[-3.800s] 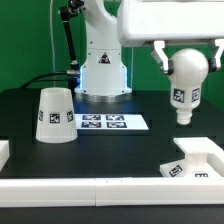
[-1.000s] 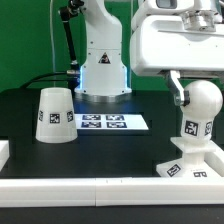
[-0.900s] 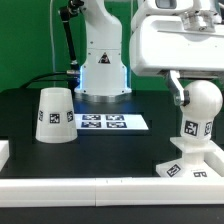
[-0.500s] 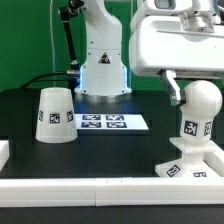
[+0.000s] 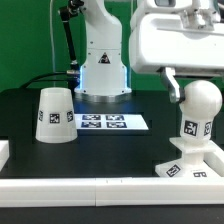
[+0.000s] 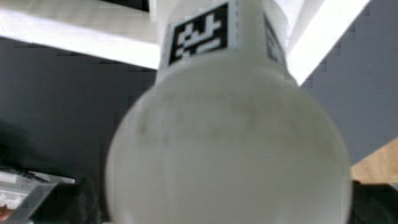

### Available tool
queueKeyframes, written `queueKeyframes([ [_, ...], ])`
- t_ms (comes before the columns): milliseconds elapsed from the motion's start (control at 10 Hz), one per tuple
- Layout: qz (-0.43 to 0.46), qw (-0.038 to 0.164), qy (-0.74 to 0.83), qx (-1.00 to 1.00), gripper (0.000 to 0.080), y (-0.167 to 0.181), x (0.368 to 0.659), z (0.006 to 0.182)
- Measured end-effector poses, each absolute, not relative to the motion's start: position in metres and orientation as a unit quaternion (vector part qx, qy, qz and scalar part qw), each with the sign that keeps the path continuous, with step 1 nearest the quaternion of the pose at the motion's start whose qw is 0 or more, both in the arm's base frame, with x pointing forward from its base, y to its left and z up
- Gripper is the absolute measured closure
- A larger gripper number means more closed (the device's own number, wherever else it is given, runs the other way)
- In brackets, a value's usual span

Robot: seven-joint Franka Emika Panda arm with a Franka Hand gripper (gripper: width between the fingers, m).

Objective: Assemble lamp

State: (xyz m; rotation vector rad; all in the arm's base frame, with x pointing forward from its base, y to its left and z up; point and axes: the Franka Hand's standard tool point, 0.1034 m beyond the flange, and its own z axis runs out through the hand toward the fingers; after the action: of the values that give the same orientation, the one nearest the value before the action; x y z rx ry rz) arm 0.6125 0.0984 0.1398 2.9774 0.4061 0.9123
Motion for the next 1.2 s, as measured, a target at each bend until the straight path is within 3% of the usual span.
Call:
queueKeyframes([
  [300,0.276,-0.003,0.130,0.952,0.0101,0.096,0.611,0.153],
  [600,0.188,-0.021,0.133,0.973,0.0101,0.105,0.606,0.145],
  [1200,0.009,-0.036,0.138,0.990,0.0101,0.100,0.601,0.134],
])
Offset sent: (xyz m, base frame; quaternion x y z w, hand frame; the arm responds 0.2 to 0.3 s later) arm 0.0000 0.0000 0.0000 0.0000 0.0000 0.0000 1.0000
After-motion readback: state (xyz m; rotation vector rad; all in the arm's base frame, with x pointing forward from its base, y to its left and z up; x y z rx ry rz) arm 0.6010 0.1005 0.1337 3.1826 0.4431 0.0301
